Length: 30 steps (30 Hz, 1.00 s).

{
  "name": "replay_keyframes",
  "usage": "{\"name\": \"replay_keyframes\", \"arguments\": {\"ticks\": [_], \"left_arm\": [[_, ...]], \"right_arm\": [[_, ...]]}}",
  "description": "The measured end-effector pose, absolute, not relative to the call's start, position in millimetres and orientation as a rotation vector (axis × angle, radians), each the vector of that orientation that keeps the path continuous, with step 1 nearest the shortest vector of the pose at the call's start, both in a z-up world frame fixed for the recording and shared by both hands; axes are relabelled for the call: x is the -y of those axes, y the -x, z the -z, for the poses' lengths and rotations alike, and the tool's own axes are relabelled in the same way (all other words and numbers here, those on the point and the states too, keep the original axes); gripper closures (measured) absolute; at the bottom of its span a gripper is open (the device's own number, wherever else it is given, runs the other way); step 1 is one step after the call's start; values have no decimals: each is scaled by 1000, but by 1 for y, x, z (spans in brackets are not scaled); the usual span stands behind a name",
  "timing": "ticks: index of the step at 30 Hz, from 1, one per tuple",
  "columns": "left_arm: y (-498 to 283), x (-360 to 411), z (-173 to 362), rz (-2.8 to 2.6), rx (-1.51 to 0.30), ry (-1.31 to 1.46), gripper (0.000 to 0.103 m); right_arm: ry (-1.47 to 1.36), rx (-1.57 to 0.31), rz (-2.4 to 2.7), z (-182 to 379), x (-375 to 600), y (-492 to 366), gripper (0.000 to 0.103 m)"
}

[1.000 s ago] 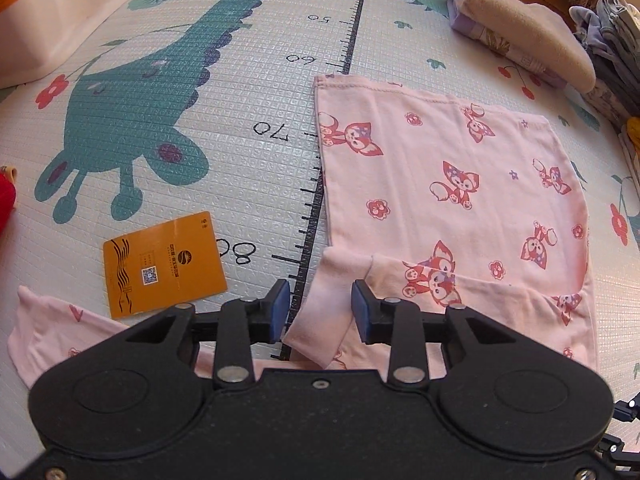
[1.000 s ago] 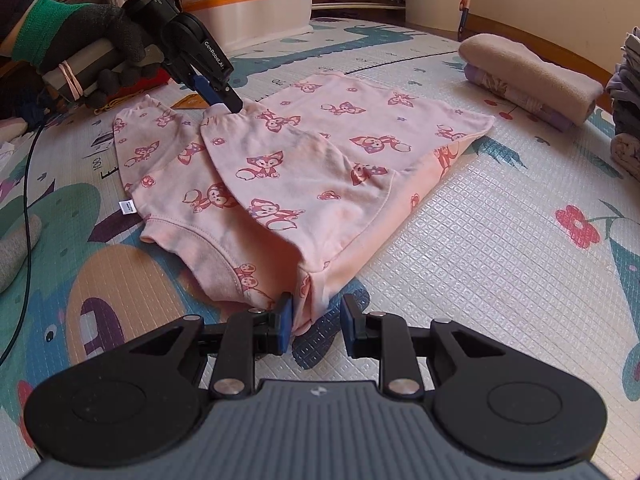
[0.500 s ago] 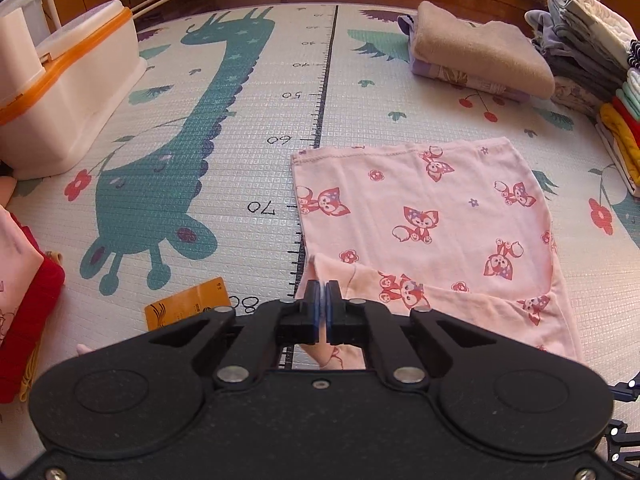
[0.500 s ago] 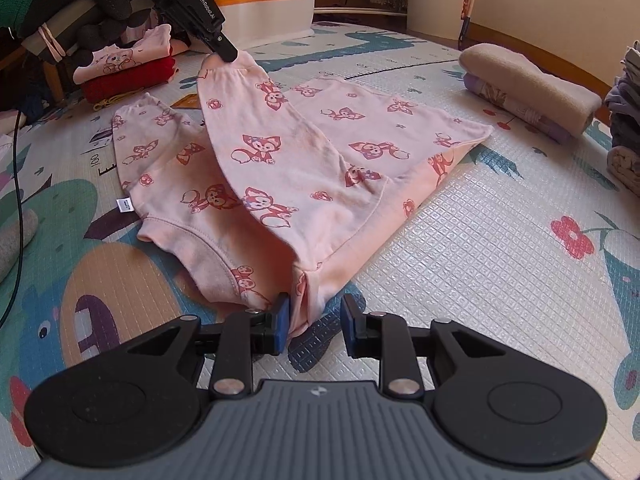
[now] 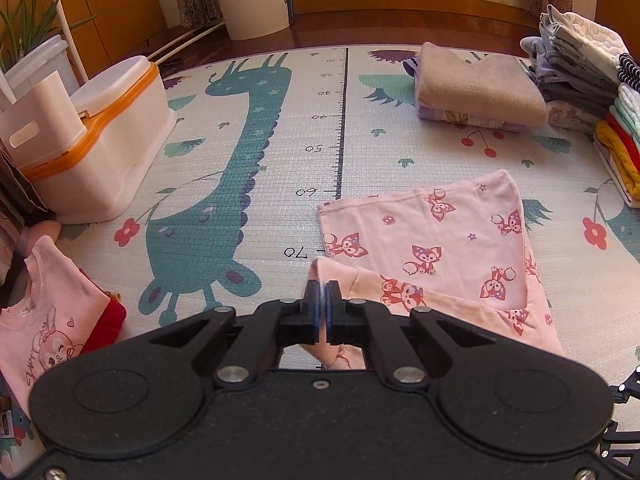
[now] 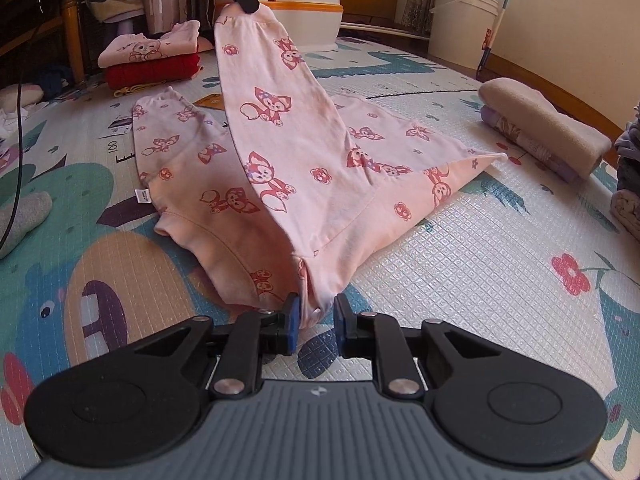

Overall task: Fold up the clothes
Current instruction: 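Lay the folded side flat and open the left gripper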

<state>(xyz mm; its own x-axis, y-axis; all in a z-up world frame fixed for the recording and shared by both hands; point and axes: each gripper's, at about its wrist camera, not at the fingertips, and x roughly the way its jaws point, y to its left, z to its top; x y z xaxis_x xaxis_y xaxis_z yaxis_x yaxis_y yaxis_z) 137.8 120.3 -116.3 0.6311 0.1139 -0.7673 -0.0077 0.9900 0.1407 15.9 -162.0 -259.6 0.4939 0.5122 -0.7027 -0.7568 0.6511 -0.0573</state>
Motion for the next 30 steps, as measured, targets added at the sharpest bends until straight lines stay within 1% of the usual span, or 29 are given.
{"name": "replay_keyframes", "arguments": {"ticks": [3,7,13,19,23,24,26,30], "left_arm": [[-133,-118,115,-72,-893,-141,103],[-123,-118,118,-85,-920,-145,103],[-117,-123,146,-129,-984,-181,103],[-119,-129,163,-138,-999,-177,103],[-119,-131,168,-140,-1002,-180,103],[-119,-133,170,-145,-1007,-180,103],[-118,-135,176,-160,-1027,-186,103],[-115,-141,195,-178,-1087,-199,103]], "right_arm": [[424,-694,-816,258,161,-10,94],[474,-691,-834,257,158,-5,95],[538,-682,-858,255,155,2,95],[574,-657,-865,254,152,7,94],[606,-656,-899,255,152,10,93],[613,-661,-912,256,152,11,89],[624,-667,-933,257,152,12,84],[577,-698,-979,253,161,9,83]]}}
